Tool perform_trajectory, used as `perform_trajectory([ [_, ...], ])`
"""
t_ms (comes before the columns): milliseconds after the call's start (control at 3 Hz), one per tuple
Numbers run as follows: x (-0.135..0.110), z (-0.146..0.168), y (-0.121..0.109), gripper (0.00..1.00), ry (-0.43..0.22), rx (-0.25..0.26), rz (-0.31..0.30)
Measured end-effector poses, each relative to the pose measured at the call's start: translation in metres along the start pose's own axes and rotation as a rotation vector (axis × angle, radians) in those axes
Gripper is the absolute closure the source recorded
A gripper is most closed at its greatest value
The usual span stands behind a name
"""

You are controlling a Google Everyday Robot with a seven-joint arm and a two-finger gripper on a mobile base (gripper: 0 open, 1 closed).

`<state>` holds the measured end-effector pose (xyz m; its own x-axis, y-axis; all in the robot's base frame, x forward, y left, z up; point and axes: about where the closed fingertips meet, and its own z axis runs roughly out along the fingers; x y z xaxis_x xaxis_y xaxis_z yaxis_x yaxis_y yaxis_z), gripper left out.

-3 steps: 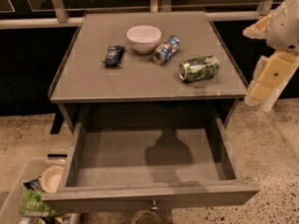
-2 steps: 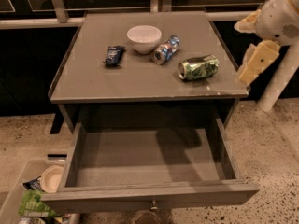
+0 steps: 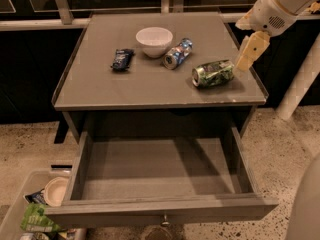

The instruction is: Place green can into top drawer

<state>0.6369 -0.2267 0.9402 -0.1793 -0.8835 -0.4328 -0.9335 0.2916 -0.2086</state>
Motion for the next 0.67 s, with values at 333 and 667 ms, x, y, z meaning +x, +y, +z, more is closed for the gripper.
perform_trajectory([
  [333,0.003,0.031,-0.019,0.00,0.028,-0.025,0.017],
  [667,0.015,0.058,-0.019,0.00,0.029,-0.071,0.036],
])
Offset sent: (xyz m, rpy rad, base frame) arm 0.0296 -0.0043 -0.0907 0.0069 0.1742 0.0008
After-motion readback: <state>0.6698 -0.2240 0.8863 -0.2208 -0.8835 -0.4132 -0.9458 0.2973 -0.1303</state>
